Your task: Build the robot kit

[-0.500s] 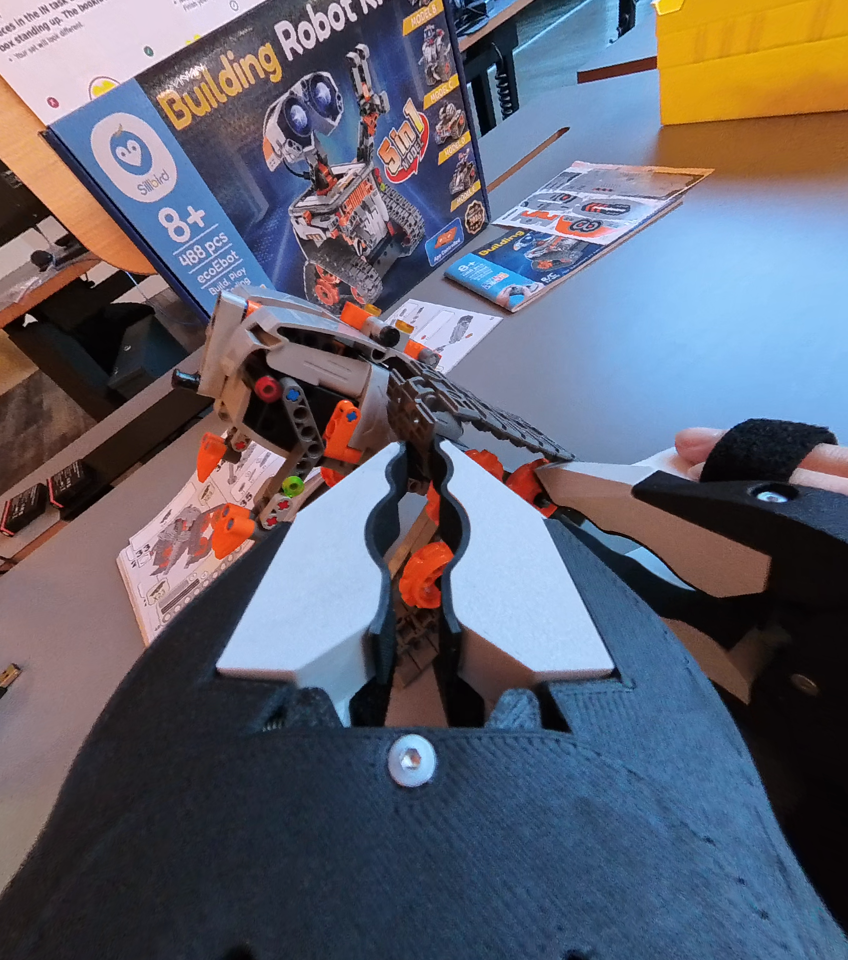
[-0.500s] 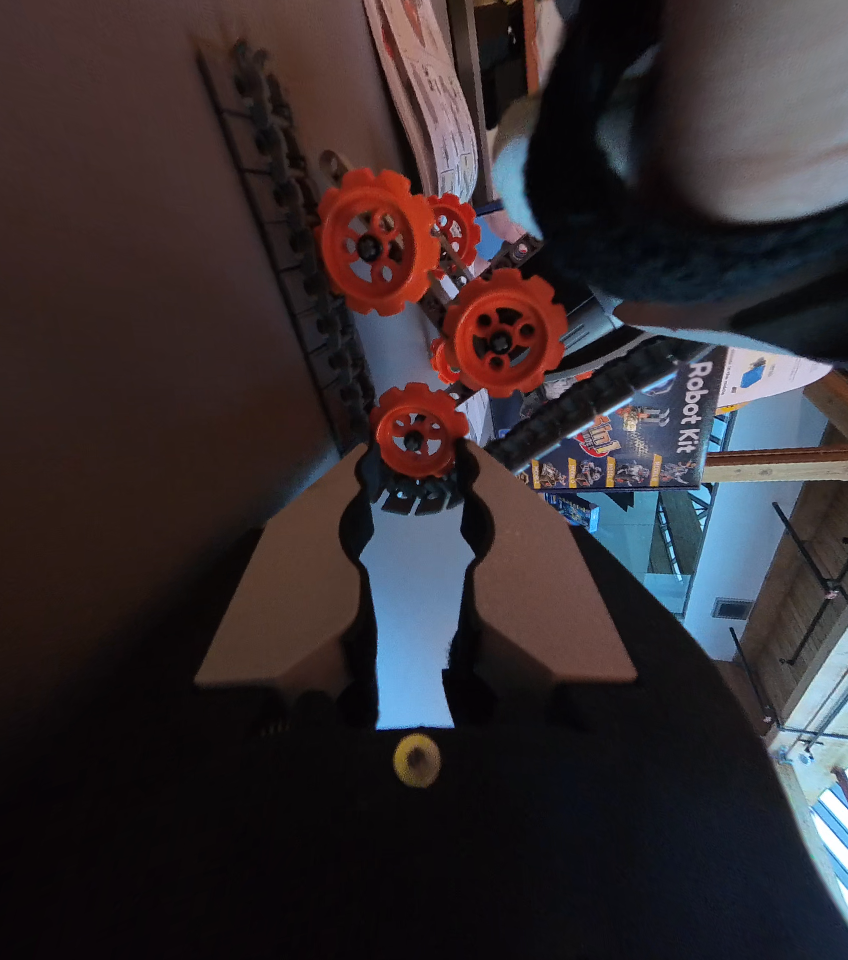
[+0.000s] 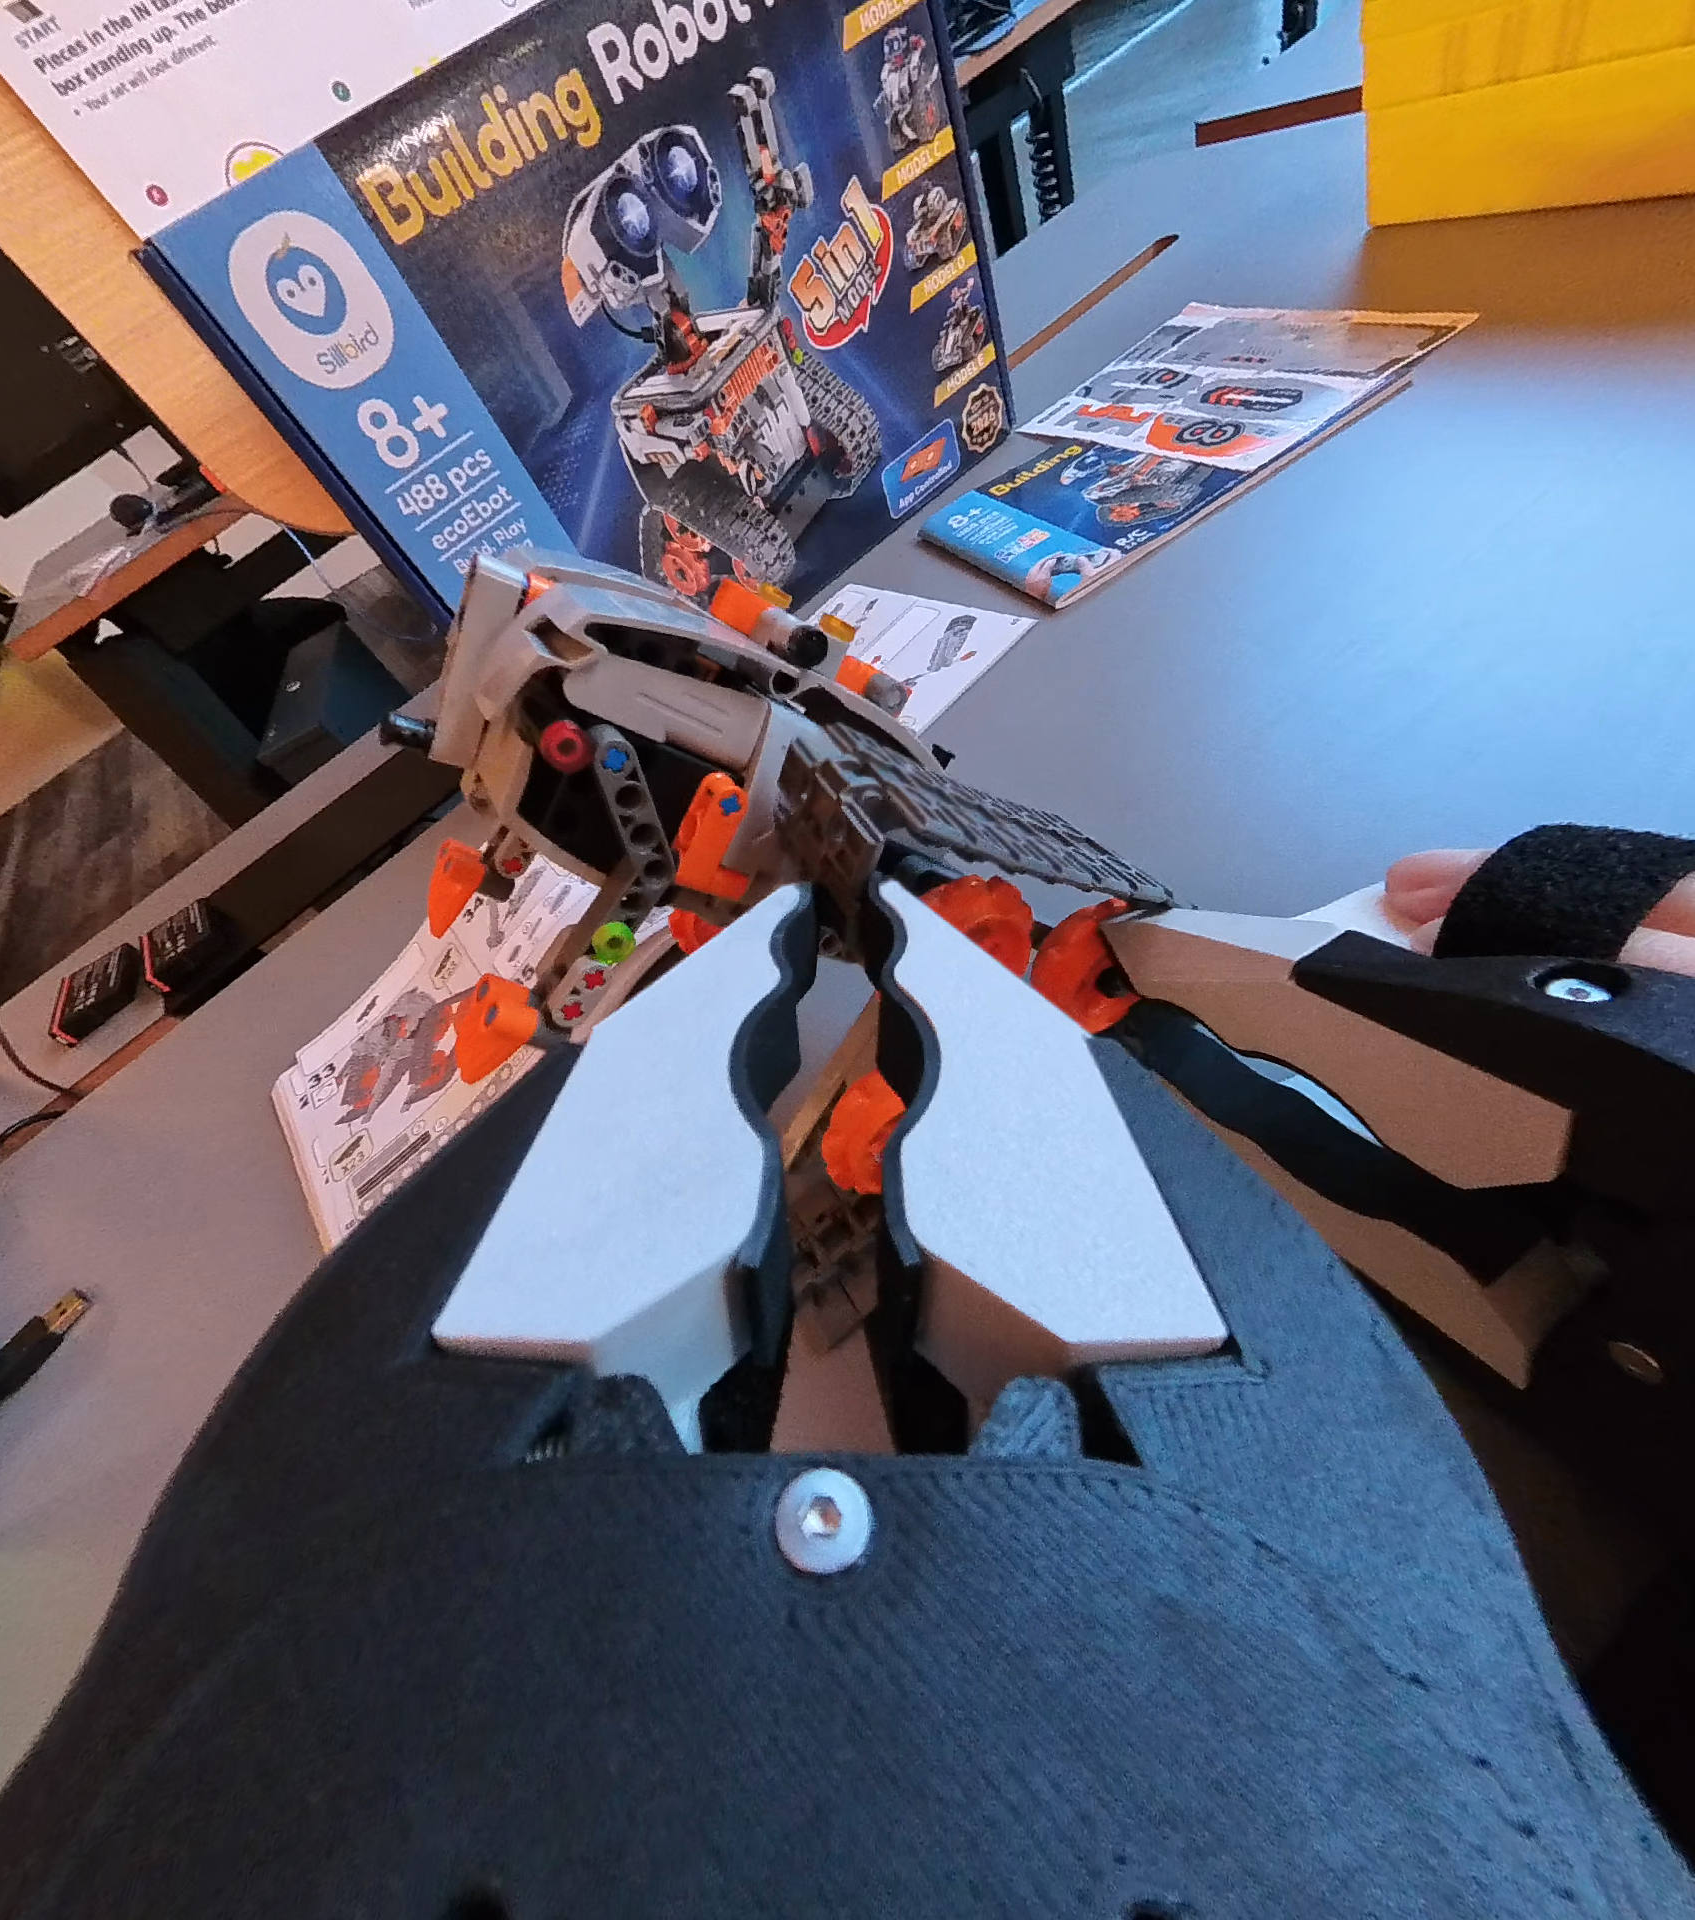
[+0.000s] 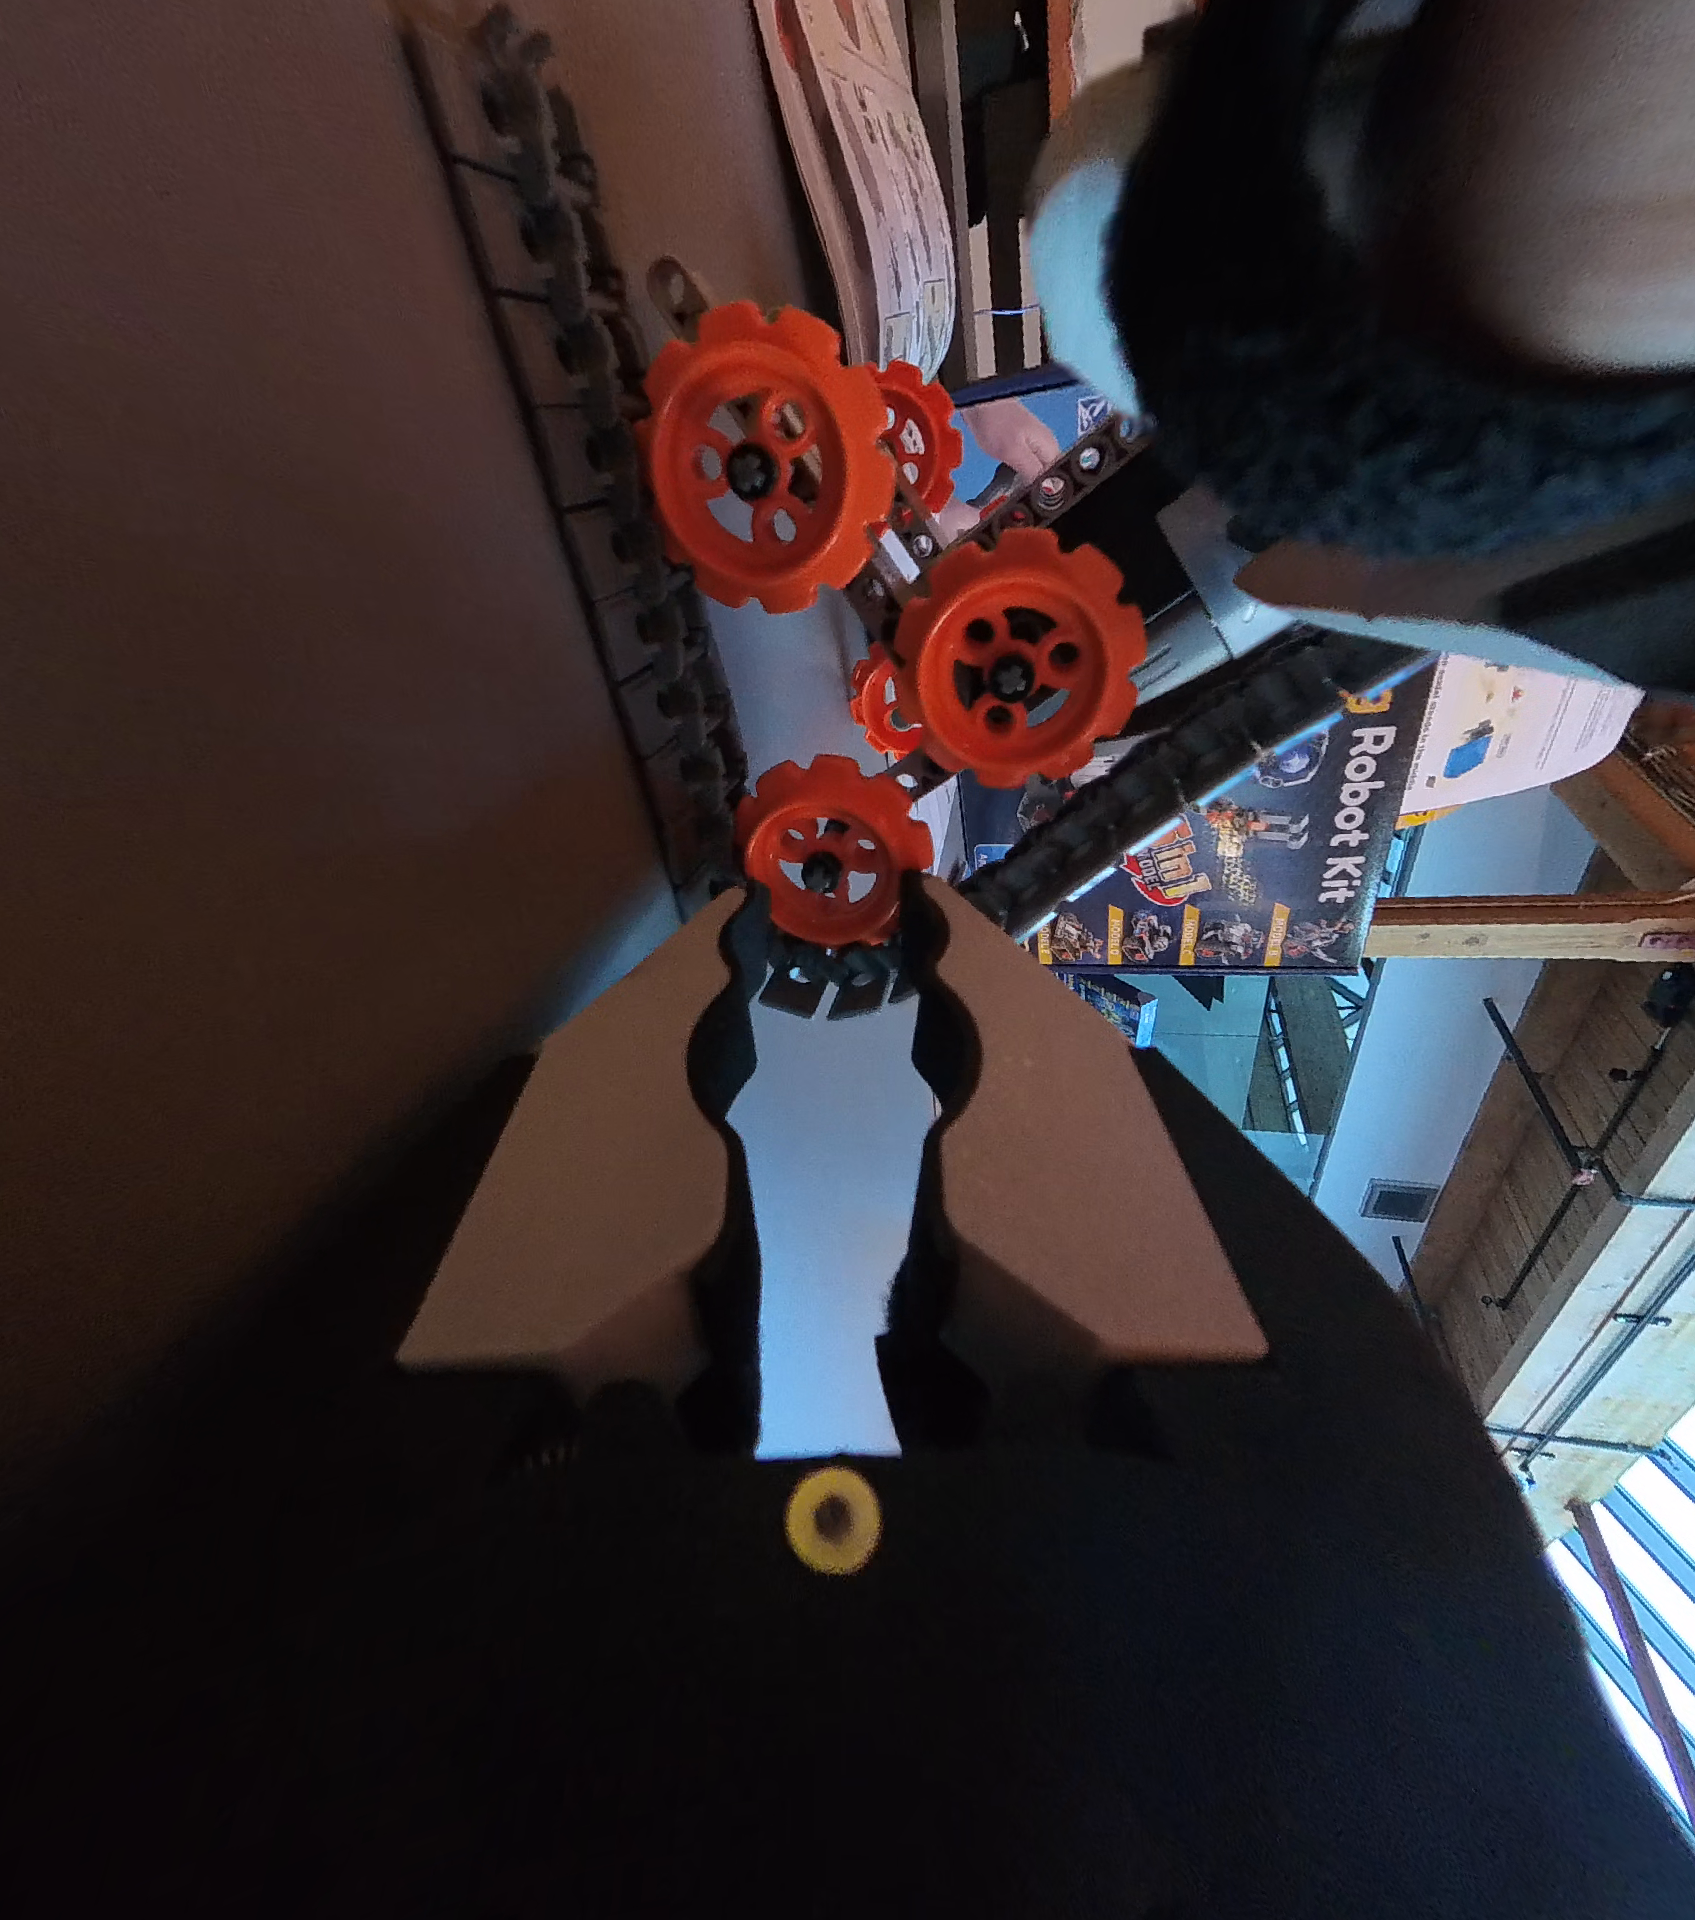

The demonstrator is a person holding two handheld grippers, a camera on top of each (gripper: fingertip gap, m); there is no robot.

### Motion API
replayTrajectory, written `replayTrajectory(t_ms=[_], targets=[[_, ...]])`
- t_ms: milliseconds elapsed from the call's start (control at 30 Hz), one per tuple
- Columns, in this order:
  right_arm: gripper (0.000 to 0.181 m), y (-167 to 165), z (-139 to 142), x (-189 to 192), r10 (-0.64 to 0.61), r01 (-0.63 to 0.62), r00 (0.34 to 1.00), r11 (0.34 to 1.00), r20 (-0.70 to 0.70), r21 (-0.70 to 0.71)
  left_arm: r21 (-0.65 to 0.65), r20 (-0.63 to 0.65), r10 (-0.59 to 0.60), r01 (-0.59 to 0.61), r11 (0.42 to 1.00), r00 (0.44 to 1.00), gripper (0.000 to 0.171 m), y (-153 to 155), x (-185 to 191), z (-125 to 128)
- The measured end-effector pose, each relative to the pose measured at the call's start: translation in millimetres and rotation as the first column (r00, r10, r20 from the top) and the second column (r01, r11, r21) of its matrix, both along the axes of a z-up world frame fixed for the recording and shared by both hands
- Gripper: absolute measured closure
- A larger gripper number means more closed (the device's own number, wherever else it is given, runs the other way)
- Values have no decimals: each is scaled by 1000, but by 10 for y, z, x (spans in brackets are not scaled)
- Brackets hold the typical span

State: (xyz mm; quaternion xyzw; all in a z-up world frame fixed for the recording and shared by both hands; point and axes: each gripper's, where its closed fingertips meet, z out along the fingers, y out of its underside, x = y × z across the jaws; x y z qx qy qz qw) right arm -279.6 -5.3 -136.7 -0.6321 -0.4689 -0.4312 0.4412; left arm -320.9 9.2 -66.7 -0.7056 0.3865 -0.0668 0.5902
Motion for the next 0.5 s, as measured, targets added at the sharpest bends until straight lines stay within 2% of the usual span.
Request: replayTrajectory(t_ms=[500], targets=[[157,-2,3,12,-9,9,1000,1000,12,3,-49,-78,108,-112,993,991,165,7,-223,-216]])
